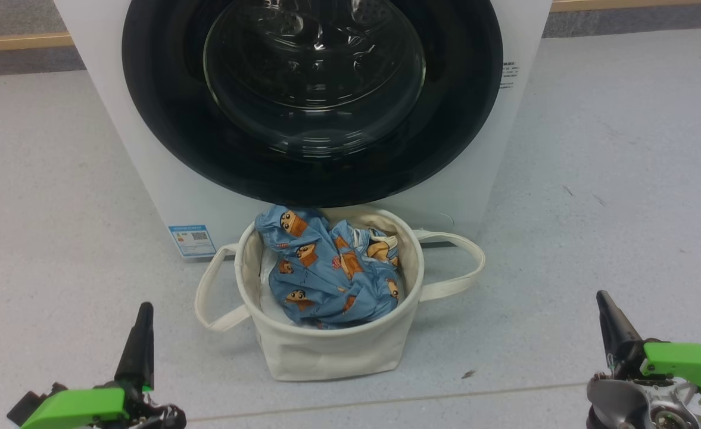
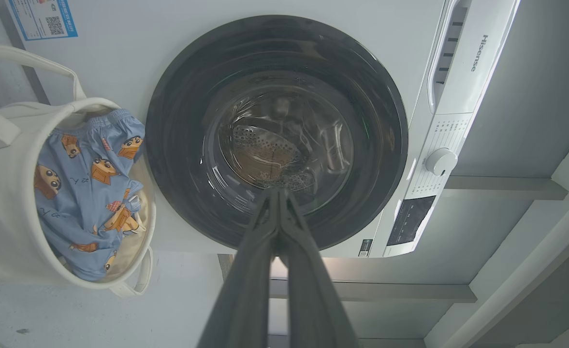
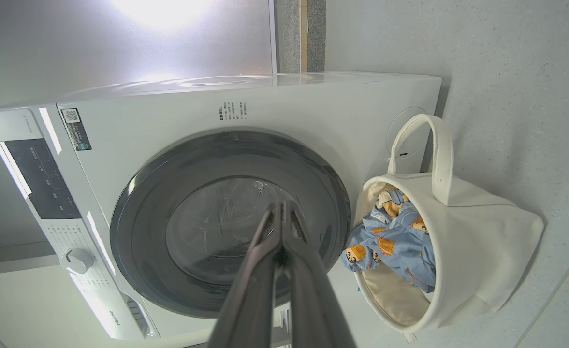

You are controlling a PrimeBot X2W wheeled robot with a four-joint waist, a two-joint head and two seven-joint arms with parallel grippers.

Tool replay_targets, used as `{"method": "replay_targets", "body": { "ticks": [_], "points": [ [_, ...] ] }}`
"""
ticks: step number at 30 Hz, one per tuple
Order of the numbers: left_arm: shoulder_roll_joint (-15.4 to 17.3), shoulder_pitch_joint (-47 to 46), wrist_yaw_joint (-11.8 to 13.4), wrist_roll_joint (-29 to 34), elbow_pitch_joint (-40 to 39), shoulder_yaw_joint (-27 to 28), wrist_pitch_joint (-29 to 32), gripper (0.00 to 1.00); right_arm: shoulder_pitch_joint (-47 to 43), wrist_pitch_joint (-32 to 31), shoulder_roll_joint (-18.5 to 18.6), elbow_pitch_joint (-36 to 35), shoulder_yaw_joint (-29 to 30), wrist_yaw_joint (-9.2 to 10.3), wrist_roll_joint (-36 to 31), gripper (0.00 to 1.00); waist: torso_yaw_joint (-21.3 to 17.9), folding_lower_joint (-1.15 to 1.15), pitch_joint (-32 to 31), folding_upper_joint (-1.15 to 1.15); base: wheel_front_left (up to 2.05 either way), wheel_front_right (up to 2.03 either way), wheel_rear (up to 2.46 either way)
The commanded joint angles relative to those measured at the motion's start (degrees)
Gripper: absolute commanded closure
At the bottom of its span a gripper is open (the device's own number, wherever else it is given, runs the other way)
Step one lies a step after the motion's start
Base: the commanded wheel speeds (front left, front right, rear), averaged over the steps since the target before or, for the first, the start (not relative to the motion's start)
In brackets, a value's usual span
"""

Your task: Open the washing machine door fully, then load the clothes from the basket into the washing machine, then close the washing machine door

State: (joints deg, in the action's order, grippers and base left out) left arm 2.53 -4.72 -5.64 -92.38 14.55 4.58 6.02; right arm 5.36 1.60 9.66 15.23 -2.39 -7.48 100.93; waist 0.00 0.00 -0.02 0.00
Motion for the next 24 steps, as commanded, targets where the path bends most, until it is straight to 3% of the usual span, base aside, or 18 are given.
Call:
{"method": "replay_targets", "body": {
  "ticks": [1,24],
  "points": [
    [0.38,-1.66,-0.47,0.24,-1.77,2.00,0.46,1.00,0.98,-0.34,0.46,-1.80,-0.73,-0.01,-0.44,1.00,0.00,0.00,0.00,0.00,0.00,0.00,0.00],
    [0.37,-1.67,-0.47,0.25,-1.77,2.01,0.47,1.00,0.99,-0.37,0.43,-1.79,-0.69,-0.01,-0.47,1.00,0.00,0.00,0.00,0.00,0.00,0.00,0.00]
  ]
}}
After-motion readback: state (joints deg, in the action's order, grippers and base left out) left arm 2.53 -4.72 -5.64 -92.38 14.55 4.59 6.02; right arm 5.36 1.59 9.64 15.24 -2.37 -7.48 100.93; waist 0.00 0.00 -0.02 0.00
